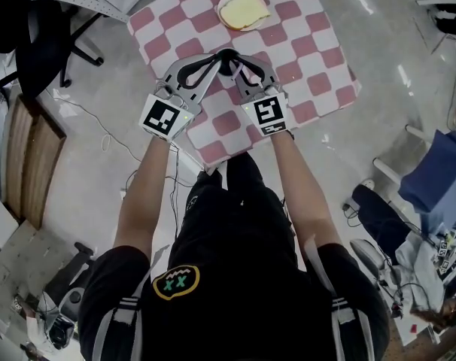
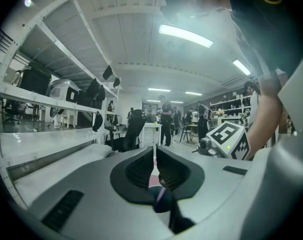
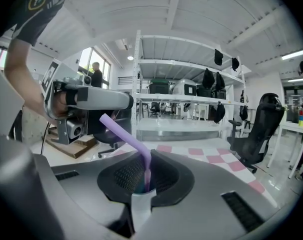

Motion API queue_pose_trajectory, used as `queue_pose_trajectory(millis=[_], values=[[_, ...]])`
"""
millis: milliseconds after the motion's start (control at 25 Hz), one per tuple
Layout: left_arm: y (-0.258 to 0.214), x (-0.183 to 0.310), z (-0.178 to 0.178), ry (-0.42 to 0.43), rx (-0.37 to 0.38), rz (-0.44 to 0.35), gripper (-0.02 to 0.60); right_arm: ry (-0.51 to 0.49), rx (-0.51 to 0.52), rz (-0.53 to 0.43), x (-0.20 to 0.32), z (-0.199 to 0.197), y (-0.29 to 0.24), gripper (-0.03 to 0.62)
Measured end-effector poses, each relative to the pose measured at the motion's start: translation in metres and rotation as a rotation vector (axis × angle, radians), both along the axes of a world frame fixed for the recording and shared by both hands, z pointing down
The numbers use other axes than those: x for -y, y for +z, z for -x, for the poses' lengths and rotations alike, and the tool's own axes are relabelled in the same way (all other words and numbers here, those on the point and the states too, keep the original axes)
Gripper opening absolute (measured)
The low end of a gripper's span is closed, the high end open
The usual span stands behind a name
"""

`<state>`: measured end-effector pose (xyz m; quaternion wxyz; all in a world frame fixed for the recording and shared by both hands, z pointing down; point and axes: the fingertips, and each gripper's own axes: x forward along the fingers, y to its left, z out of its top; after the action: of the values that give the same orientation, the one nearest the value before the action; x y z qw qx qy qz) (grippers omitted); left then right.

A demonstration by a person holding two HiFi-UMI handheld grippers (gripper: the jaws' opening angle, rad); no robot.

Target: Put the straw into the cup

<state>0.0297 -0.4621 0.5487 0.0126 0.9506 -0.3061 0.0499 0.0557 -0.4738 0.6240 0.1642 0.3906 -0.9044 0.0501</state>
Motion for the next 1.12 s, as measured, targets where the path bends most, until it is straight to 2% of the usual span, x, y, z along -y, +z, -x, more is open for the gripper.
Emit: queue_pose_trajectory(millis=[240, 480, 920, 1120], values=[[0.004, 0.001, 0.005, -0.026, 0.013, 0.01, 0.034, -0.001, 0.003, -0.008, 0.001, 0.001, -0.006, 0.075], [-0.008, -0.004, 0.004, -0.009, 0.001, -0.007, 0.035, -0.005, 0.015, -0.04, -0.005, 0.003, -0.024, 0.104], [-0.064, -0.041, 0.009, 0.01, 0.004, -0.077, 0.034, -0.003, 0.024, -0.188, -0.04, 0.006, -0.101, 0.117], [-0.092, -0.066, 0.016, 0.003, -0.008, -0.074, 0.034, 0.001, 0.032, -0.25, -0.068, 0.008, -0.144, 0.117]])
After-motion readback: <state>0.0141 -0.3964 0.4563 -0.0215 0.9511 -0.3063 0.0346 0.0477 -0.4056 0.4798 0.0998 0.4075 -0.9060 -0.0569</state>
